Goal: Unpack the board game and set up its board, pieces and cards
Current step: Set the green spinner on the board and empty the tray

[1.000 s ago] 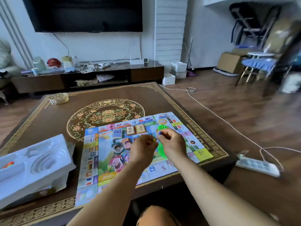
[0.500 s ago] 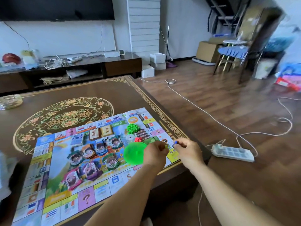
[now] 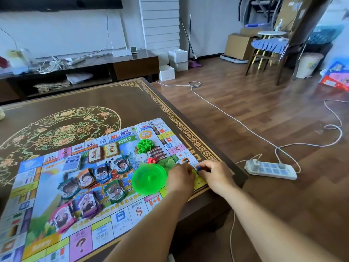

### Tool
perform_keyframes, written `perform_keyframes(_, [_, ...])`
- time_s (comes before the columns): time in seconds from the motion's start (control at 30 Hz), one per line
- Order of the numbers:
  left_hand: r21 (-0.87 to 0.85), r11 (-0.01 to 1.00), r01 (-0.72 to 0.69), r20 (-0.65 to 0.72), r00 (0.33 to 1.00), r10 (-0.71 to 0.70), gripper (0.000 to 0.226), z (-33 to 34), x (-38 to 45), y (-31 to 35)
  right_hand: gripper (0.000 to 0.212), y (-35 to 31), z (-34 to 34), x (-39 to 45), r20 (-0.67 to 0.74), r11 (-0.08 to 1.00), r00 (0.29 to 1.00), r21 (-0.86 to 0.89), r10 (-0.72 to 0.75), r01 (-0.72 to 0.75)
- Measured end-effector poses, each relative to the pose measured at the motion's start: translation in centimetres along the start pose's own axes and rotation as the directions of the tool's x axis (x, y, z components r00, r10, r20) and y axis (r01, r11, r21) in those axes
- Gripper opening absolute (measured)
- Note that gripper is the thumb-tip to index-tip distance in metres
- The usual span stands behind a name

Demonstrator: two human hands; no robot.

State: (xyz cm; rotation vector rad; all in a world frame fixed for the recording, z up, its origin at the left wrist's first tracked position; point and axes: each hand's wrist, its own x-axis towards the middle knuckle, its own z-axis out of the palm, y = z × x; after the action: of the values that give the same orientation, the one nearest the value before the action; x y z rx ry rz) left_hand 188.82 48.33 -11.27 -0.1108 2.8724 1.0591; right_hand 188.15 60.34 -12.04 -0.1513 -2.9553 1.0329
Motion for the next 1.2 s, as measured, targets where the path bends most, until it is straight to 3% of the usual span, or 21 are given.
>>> perform_keyframes(0.4, [0.084, 0.996, 0.011, 0.038, 0.999, -0.014, 0.034, 0.2, 0.3, 0.2, 0.029, -0.4, -0.5, -0.1, 0.067, 0.996, 0.997, -0.08, 0.032, -0.027])
perform_keyframes(0.57, [0.009, 1.0, 0.017, 0.046, 0.999, -0.018, 0.054, -0.8, -0.3, 0.2, 0.041, -0.9, -1.3, -0.2, 0.094, 0.998, 0.994, 0.019, 0.061, -0.063])
perform_keyframes(0.67, [-0.01, 1.0, -0.019, 0.007, 1.0, 0.019, 0.051, -1.9, -0.8, 0.0, 0.047, -1.6, -1.8, -0.4, 0.019, 0.994, 0.996, 0.067, 0.09, -0.091])
perform_keyframes(0.87, [0.095, 0.995, -0.005, -0.065, 0.998, 0.011, 0.044, -5.4, -1.8, -1.7, 0.039, -5.4, -1.3, -0.2, -0.044, 0.997, 0.998, 0.05, -0.055, 0.057])
perform_keyframes(0.97, [0.207, 0.978, 0.033, -0.07, 0.997, -0.019, 0.051, -7.3, -2.1, -3.3, 0.035, -7.4, -0.2, 0.1, 0.024, 0.993, 0.994, 0.032, -0.11, 0.109])
perform_keyframes(1.2, [0.381, 0.921, 0.075, 0.169, 0.974, -0.149, 0.096, -9.7, -1.8, -6.9, 0.038, -10.6, 3.2, -0.4, 0.242, 0.966, 0.969, -0.234, -0.056, 0.114])
